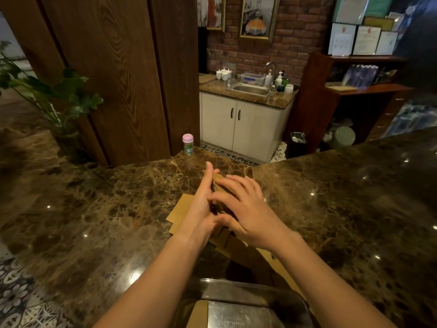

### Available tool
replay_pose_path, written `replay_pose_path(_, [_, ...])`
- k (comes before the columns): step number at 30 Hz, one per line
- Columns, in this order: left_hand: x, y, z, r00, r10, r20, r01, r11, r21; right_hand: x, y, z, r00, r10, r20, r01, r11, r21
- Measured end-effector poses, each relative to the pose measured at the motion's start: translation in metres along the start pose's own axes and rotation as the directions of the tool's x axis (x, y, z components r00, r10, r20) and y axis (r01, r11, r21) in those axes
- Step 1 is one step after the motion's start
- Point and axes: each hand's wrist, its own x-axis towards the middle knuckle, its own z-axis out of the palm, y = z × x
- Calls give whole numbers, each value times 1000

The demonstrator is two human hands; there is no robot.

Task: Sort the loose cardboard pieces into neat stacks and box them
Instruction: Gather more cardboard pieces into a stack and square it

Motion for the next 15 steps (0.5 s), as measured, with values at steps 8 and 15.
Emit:
replay_pose_path(8, [5,5,-13,991,129,35,-127,991,-39,12,-6,11,994,29,-110,-25,999,38])
replay_pose_path(15, [5,52,-72,953,271,-134,-293,938,-185,41,10,30,902,425,83,-382,690,615])
